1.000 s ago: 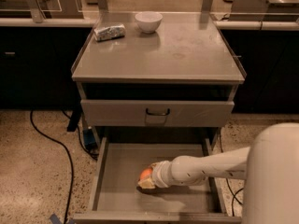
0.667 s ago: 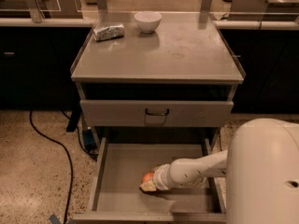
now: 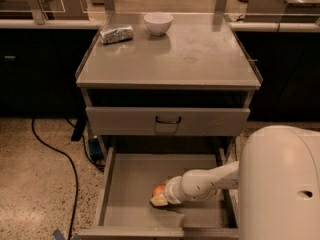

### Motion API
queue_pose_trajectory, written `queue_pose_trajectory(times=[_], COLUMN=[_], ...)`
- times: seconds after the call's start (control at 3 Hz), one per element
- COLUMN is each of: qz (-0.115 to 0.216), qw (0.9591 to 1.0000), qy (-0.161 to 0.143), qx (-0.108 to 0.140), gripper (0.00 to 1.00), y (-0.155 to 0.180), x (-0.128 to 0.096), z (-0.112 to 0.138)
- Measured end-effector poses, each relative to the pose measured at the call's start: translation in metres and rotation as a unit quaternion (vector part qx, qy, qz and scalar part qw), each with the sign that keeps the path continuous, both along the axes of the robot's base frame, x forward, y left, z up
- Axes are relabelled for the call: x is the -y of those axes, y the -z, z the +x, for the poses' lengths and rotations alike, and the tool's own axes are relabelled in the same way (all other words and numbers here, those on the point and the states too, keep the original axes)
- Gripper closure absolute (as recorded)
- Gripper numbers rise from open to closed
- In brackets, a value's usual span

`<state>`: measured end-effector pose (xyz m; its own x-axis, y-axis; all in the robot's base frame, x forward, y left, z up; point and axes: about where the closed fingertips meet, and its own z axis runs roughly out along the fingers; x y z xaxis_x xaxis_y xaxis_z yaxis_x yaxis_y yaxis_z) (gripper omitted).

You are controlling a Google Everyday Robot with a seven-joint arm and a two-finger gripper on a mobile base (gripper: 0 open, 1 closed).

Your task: Place orange into middle drawer

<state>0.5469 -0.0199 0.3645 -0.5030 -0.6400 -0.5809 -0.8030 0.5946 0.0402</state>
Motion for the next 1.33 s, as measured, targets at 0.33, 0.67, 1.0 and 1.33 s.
queue_pose_trajectory(times=[0.33, 0.67, 1.0, 1.33], qz=[0.000, 0.000, 0.000, 0.000], qw=[1.0000, 1.0000, 1.0000, 1.0000], qy=[0.000, 0.000, 0.000, 0.000], qx=[0.000, 0.000, 0.000, 0.000], gripper=[0.57, 0.34, 0.11, 0.00], y=[0.0000, 0.0000, 0.0000, 0.0001], x=[0.0000, 0.0000, -0.0001, -0.0001], z=[0.0000, 0.0000, 0.0000, 0.0000])
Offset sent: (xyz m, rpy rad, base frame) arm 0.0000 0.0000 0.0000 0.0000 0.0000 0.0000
